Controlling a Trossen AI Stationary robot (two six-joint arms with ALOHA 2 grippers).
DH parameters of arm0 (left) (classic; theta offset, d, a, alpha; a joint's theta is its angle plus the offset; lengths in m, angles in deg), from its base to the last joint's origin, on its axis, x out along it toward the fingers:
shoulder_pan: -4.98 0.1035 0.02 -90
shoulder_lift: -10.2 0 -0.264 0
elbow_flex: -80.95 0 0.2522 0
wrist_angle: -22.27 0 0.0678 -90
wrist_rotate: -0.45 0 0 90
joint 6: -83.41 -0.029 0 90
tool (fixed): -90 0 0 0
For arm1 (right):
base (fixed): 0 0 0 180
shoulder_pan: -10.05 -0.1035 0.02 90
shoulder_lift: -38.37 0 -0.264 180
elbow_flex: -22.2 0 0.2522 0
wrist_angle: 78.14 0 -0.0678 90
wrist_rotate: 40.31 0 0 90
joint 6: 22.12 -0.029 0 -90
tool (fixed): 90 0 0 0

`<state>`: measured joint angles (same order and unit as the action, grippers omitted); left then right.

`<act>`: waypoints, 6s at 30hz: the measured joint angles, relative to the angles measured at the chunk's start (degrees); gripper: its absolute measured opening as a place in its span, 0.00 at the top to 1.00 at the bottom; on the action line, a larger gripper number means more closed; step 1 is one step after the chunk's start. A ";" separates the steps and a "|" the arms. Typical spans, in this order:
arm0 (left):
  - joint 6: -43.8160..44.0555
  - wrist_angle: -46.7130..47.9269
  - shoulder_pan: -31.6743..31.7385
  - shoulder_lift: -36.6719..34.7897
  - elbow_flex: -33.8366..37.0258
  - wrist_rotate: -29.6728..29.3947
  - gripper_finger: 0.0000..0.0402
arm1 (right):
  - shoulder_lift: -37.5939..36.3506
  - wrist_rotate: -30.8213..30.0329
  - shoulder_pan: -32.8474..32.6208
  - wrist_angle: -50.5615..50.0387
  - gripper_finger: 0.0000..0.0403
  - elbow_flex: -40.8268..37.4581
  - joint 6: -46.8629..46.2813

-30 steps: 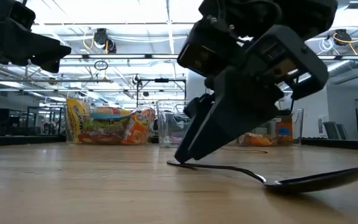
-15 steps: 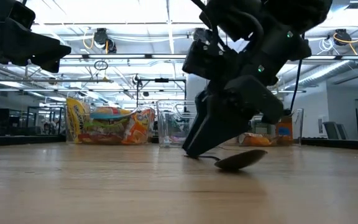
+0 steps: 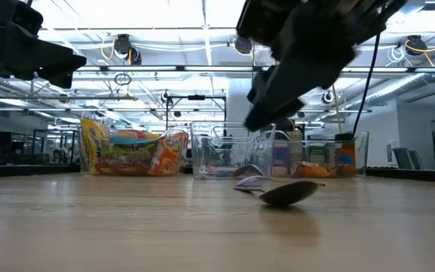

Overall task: Pick & Place Food Item
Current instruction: Put the black spoon into the middle transparent bin

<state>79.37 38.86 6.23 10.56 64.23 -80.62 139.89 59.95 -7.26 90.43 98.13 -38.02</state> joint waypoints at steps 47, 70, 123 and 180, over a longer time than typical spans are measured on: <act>0.01 0.00 0.00 0.00 0.00 0.00 0.62 | 3.81 -19.38 -0.42 -5.78 0.60 -0.04 9.23; 0.01 0.01 0.00 0.00 0.00 -0.01 0.62 | 3.12 -11.92 1.00 -19.29 0.60 -0.01 11.53; 0.01 0.02 0.00 0.00 -0.02 -0.02 0.62 | -0.38 -20.77 5.37 -4.38 0.60 -8.17 -1.33; 0.01 0.00 0.00 0.00 -0.02 -0.01 0.62 | 1.83 -17.70 0.56 34.02 1.00 -8.13 11.62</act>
<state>79.38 38.86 6.24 10.56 64.21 -80.64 141.72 42.25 -6.70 124.44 90.00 -26.39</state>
